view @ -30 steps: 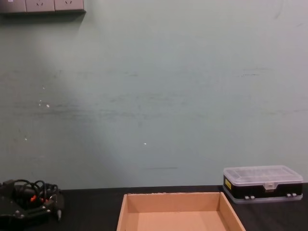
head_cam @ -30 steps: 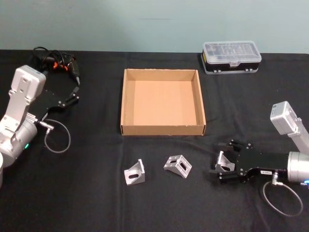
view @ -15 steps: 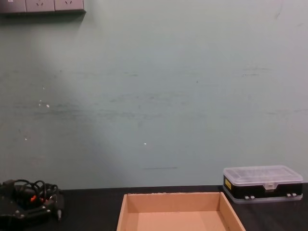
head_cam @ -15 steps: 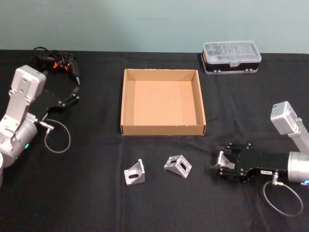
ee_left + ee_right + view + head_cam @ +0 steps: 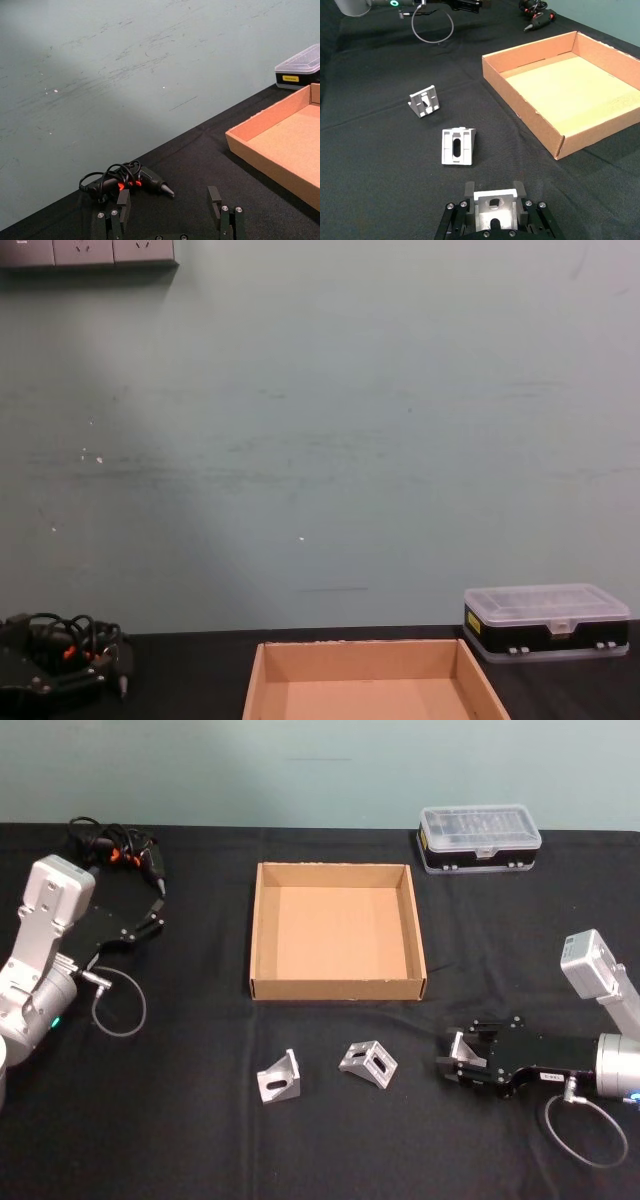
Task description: Use one hand to pick up the angle iron from the table and place it into the box.
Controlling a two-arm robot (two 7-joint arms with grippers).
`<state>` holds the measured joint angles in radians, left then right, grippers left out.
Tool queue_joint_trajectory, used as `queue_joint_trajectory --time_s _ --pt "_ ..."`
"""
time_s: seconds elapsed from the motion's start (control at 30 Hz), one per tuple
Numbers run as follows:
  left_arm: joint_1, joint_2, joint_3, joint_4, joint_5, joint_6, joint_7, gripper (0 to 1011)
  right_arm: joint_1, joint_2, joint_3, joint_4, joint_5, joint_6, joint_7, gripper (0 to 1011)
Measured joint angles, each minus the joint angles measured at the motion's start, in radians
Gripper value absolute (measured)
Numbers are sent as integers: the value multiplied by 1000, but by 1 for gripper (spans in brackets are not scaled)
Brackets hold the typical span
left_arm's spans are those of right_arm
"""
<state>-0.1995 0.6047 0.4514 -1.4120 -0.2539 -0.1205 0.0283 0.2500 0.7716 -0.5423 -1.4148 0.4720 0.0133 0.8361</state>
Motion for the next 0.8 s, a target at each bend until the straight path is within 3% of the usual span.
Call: queue_joint_trajectory --time_s 0.17,0.5,0.63,0.8 --pt "0 0 0 0 0 0 0 1000 -5 -2 9 -6 9 -5 -8 456" --pt "0 0 0 0 0 0 0 1000 -17 -22 80 -83 103 12 -76 456" --pt "0 0 0 0 0 0 0 1000 15 -49 86 -97 110 50 -123 456" --pt "0 0 0 0 0 0 0 1000 102 -117 68 -70 92 131 -206 456"
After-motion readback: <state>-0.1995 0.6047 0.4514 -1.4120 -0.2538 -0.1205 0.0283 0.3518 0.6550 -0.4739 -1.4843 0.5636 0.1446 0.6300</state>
